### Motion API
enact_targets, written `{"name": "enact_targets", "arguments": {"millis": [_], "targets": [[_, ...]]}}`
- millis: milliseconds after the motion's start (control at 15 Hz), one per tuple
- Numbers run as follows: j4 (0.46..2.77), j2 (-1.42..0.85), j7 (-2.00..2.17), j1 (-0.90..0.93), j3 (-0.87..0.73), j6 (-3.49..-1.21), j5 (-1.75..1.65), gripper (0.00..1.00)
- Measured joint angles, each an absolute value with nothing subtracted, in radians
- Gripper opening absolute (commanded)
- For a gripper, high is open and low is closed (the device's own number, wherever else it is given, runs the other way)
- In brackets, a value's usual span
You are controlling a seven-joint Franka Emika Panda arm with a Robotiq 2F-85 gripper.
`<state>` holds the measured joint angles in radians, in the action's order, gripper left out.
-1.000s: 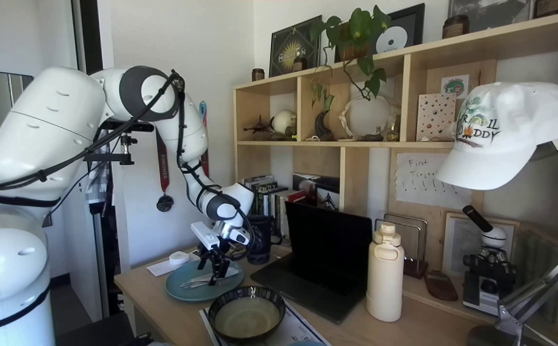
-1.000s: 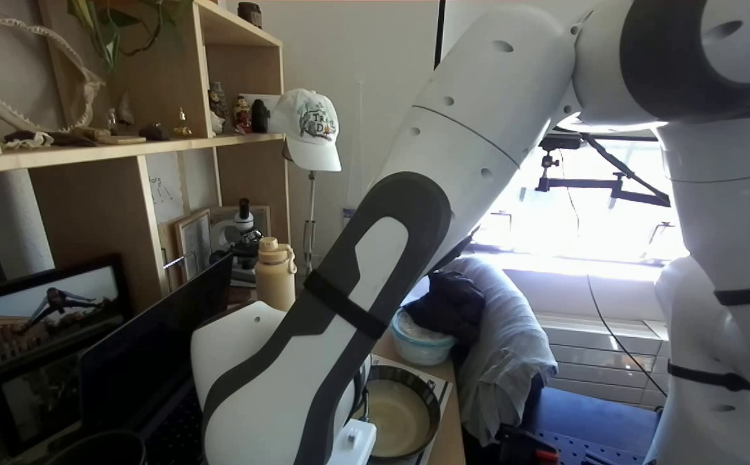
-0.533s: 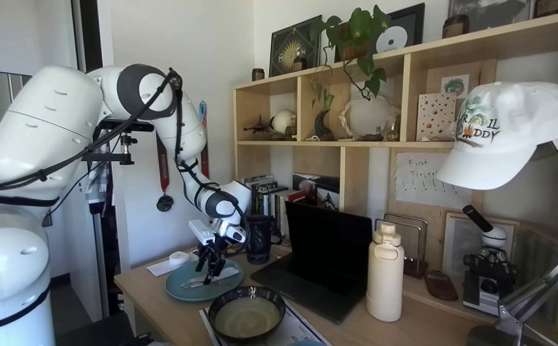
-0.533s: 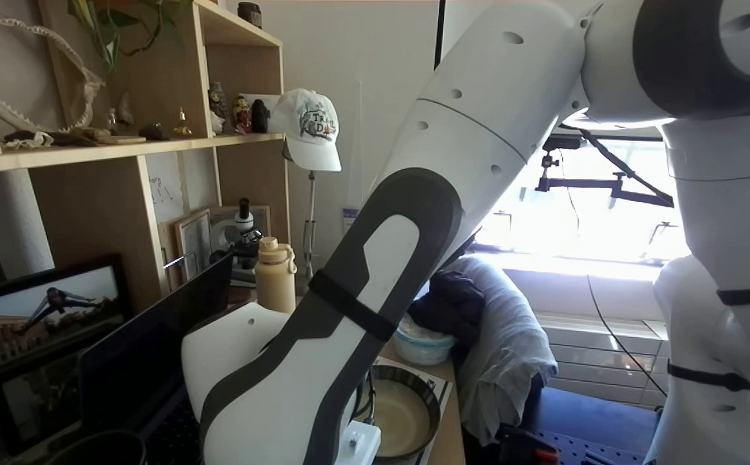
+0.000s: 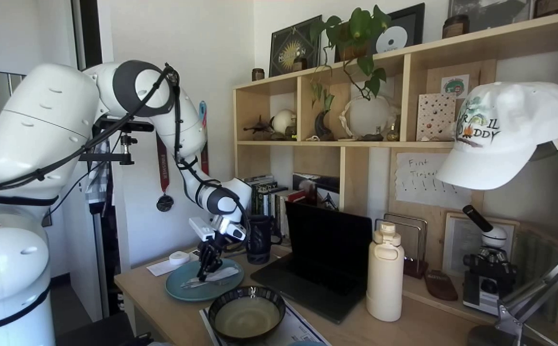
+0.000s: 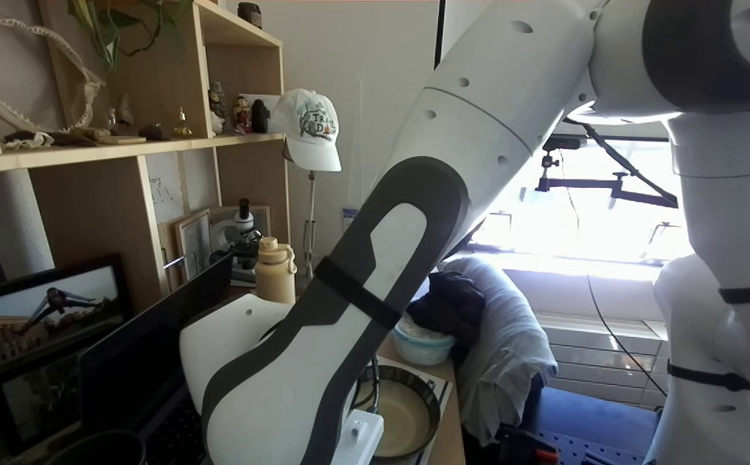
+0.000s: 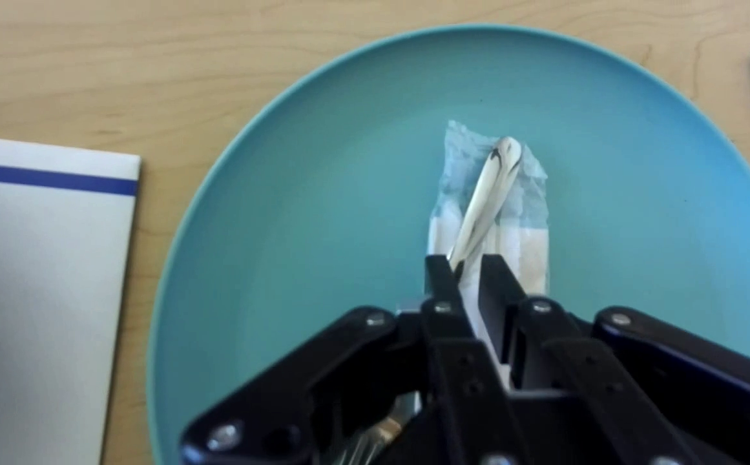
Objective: Pick up the folk from the light blue plate and put it in the black bowl.
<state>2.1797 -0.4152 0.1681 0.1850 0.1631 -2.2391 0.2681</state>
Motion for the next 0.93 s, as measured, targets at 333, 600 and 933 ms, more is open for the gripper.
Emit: {"name": "enact_targets", "arguments": {"millis": [333, 600, 933], "targets": [[2.181, -0.426, 0.168, 0.186, 0.161, -2.239, 0.225, 0.38], [2.181, -0.427, 0.168, 0.186, 0.160, -2.239, 0.206, 0.59], [2.181, -0.427, 0.168, 0.188, 0.160, -2.239, 0.200, 0.37]]}}
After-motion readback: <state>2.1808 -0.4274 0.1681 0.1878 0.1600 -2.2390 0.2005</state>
